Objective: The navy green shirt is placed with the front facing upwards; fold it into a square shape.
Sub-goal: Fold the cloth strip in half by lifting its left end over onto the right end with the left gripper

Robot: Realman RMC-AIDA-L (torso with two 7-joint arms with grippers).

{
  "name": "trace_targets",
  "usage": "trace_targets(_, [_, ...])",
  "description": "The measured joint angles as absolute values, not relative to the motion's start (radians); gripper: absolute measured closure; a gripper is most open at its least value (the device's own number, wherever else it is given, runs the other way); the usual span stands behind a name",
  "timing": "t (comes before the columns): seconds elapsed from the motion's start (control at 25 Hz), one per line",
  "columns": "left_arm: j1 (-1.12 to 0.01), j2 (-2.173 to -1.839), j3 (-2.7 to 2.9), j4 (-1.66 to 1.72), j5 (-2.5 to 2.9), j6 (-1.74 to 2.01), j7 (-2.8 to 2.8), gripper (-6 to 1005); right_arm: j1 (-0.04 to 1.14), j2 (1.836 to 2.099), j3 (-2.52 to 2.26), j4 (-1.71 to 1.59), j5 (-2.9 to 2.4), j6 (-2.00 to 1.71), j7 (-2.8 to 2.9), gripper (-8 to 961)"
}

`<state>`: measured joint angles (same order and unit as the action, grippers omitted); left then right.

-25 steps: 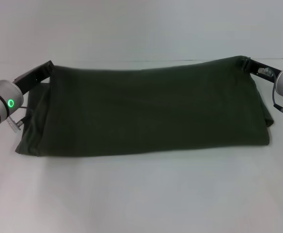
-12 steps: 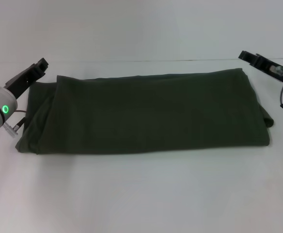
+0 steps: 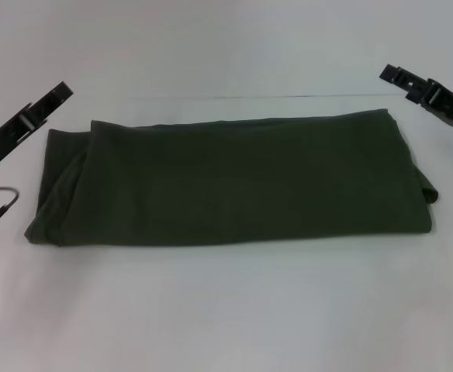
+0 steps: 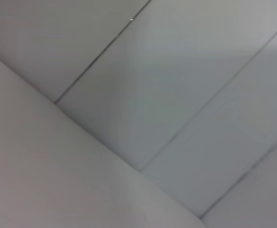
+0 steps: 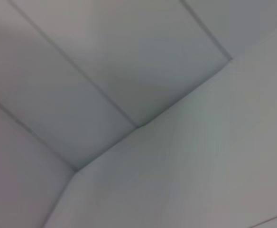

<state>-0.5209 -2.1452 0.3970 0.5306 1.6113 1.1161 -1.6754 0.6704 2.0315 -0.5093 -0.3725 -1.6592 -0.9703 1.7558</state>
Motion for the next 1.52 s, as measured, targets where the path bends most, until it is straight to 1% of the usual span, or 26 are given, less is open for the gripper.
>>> trace_targets(0.12, [-0.471, -2.13, 0.395, 0.571, 1.675, 1.224, -1.721, 495, 0.638, 2.004, -0.544, -0.375, -1.673, -1.101, 1.793, 26])
trace_targets(0.2, [-0.452, -2.12, 0.39, 0.603, 1.749, 1.258, -1.781, 405, 0.615, 1.983, -0.577, -0.382, -1.697, -1.153, 1.855, 28])
trace_targets(0.32, [-0.433, -2.11, 0.384, 0.666, 1.903, 1.265, -1.897, 269, 0.587, 1.964, -0.604, -0.401, -1.753, -1.185, 1.944, 32])
trace_targets(0.48, [-0.438, -2.093, 0.384, 0.737, 2.097, 1.268, -1.999, 247, 0.554, 1.955, -0.608, -0.43, -1.817, -1.215, 2.008, 36])
trace_targets(0.64, [-0.446, -2.079, 0.386, 0.797, 2.197, 1.272, -2.032, 224, 0.536, 1.955, -0.608, -0.438, -1.833, -1.228, 2.015, 40])
trace_targets(0.88, [-0.472, -2.061, 0.391, 0.829, 2.294, 1.284, -2.035, 228, 0.531, 1.955, -0.609, -0.439, -1.855, -1.234, 2.016, 48])
trace_targets(1.24, [-0.498, -2.06, 0.44, 0.791, 2.337, 1.277, -2.038, 233, 0.528, 1.959, -0.609, -0.439, -1.876, -1.227, 2.015, 59])
trace_targets(1.52, [-0.508, -2.066, 0.484, 0.788, 2.356, 1.247, -2.038, 234, 0.532, 1.961, -0.609, -0.439, -1.878, -1.227, 2.014, 67])
